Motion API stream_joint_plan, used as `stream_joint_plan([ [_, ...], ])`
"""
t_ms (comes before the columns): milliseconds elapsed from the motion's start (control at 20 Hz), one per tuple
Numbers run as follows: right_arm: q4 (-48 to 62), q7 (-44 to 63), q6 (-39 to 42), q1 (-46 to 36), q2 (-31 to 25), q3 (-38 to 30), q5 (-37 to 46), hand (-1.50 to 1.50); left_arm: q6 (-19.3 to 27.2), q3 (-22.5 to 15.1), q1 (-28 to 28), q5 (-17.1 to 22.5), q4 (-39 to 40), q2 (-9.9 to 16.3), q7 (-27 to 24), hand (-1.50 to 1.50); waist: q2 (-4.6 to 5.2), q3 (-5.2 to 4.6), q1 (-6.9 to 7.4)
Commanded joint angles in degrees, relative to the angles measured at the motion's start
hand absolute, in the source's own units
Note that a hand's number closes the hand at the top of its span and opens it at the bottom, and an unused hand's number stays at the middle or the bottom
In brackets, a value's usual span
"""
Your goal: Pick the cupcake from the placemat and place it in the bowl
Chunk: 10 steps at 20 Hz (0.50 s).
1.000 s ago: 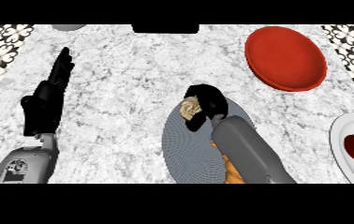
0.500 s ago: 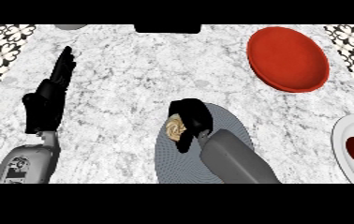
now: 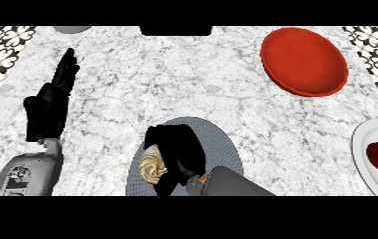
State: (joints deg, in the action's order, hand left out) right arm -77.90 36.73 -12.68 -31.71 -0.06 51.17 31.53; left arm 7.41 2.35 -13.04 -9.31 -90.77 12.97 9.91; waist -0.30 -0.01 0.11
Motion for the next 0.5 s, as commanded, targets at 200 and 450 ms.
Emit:
stream_joint_plan([
  [200, -19.70, 12.69, -6.36, 3.60, -3.26, -4.49, 11.64, 1.50, -1.45, 1.61, 1.98, 0.91, -4.34, 2.01, 3.40, 0.00, -0.28, 0.02, -0.88],
  [450, -25.06, 15.42, -3.15, 4.94, -8.75, -12.07, 15.07, 1.50, 0.72, 0.19, 0.89, -0.62, -2.47, -1.07, 1.42, 0.00, 0.09, 0.01, -0.68],
])
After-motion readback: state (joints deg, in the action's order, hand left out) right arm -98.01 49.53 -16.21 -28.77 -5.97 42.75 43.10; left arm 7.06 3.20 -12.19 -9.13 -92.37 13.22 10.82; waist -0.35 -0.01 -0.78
